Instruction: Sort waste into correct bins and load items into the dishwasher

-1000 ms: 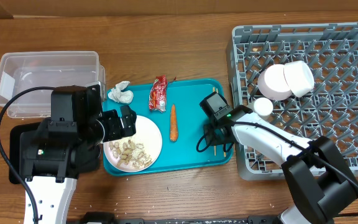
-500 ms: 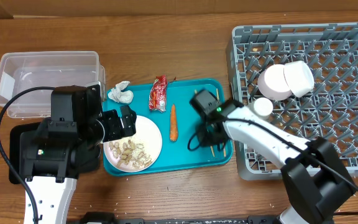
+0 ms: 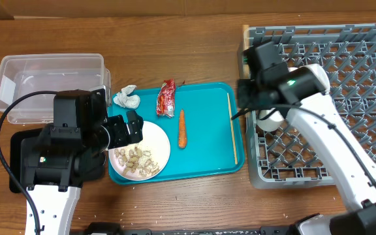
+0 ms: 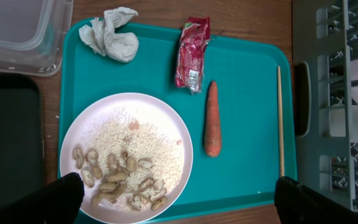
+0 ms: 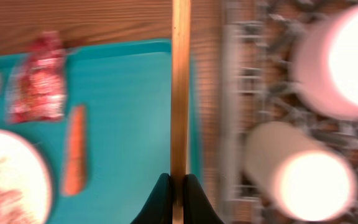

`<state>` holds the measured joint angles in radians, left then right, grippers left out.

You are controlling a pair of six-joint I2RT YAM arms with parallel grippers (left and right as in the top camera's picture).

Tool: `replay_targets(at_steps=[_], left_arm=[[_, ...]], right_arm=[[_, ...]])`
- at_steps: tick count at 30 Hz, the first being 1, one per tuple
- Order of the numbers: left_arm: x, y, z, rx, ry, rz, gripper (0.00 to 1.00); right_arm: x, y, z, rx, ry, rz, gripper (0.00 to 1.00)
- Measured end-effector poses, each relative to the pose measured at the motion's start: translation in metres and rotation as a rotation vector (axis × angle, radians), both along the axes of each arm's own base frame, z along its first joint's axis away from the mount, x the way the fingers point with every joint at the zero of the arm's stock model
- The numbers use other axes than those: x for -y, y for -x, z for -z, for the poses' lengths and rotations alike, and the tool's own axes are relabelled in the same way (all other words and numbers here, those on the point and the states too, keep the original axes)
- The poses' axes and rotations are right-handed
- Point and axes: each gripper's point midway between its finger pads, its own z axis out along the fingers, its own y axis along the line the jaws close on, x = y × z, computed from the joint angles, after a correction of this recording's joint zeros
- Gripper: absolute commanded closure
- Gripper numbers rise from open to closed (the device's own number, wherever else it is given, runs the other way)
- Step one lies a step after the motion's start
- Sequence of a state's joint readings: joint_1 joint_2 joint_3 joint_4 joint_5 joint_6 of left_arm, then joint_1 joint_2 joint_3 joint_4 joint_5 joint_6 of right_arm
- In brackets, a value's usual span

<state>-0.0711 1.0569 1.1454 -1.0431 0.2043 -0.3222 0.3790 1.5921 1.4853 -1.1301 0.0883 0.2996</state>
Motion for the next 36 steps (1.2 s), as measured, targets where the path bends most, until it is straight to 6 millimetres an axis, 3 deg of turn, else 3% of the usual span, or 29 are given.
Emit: replay_targets(at_steps=[4,7,8,9,17,20,23,29,32,36], left_arm=[[0.000,0.000,0.000,0.000,0.000,0.000,0.00],[0.000,0.000,0.000,0.000,0.000,0.000,0.00],[0.000,0.000,0.000,0.000,0.000,0.000,0.00],[0.000,0.000,0.000,-0.001,0.000,0.000,0.00],[0.000,0.000,0.000,-0.001,0.000,0.000,0.00],[0.000,0.000,0.000,-0.001,0.000,0.000,0.00],[0.000,0.000,0.000,0.000,0.000,0.000,0.00],[0.000,0.000,0.000,0.000,0.000,0.000,0.00],[0.000,0.000,0.000,0.000,0.000,0.000,0.00],[0.000,0.000,0.000,0.000,0.000,0.000,0.00]], right_arm=[[0.028,0.010,0.039,-0.113,0.075,0.010,0.96],[0.033,0.020,0.068,-0.182,0.108,-0.016,0.96],[0.033,0.022,0.074,-0.193,0.114,-0.024,0.86],[0.033,0.023,0.079,-0.198,0.119,-0.033,0.58],[0.029,0.022,0.072,-0.193,0.121,-0.060,0.62],[0.015,0.021,0.061,-0.168,0.108,-0.095,0.62],[-0.015,0.033,0.055,-0.156,0.098,-0.169,0.62],[-0.078,0.050,0.065,-0.098,0.049,-0.263,0.59],[-0.080,0.053,0.089,-0.100,0.065,-0.215,0.56],[-0.062,0.056,0.128,-0.157,0.130,-0.138,0.55]])
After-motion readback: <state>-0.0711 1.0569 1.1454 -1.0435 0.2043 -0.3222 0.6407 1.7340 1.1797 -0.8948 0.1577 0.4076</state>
